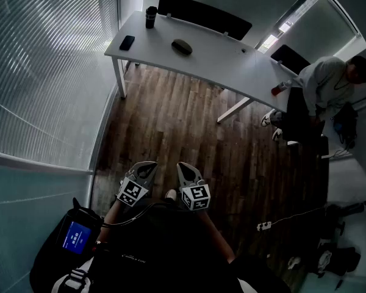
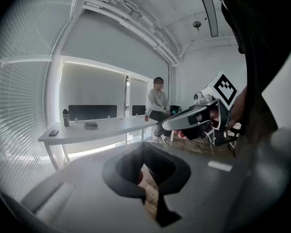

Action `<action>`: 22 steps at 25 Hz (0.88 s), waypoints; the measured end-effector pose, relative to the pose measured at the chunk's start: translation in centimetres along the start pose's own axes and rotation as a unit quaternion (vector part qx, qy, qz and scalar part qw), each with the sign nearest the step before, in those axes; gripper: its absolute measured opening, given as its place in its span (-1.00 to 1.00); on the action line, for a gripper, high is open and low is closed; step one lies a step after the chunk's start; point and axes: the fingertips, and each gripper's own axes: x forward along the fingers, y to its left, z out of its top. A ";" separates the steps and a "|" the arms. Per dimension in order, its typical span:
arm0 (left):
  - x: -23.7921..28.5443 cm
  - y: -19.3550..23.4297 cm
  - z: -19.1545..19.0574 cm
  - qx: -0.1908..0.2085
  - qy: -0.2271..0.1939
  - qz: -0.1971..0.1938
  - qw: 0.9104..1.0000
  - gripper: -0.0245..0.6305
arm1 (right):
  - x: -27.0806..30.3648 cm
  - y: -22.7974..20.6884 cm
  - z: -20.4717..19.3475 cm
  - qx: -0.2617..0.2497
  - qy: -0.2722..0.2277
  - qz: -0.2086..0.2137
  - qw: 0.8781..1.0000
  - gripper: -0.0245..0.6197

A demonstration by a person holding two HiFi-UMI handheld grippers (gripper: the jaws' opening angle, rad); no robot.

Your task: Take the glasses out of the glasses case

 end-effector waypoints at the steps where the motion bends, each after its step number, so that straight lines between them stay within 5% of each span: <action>1: 0.0 0.1 0.1 -0.002 -0.002 0.000 1.000 -0.91 | 0.1 0.1 0.2 -0.002 0.002 0.000 1.000 -0.90; 22: -4.4 6.0 -3.2 -0.024 0.001 -0.004 1.000 -0.91 | 4.5 5.6 0.2 -0.009 0.025 -0.009 1.000 -0.90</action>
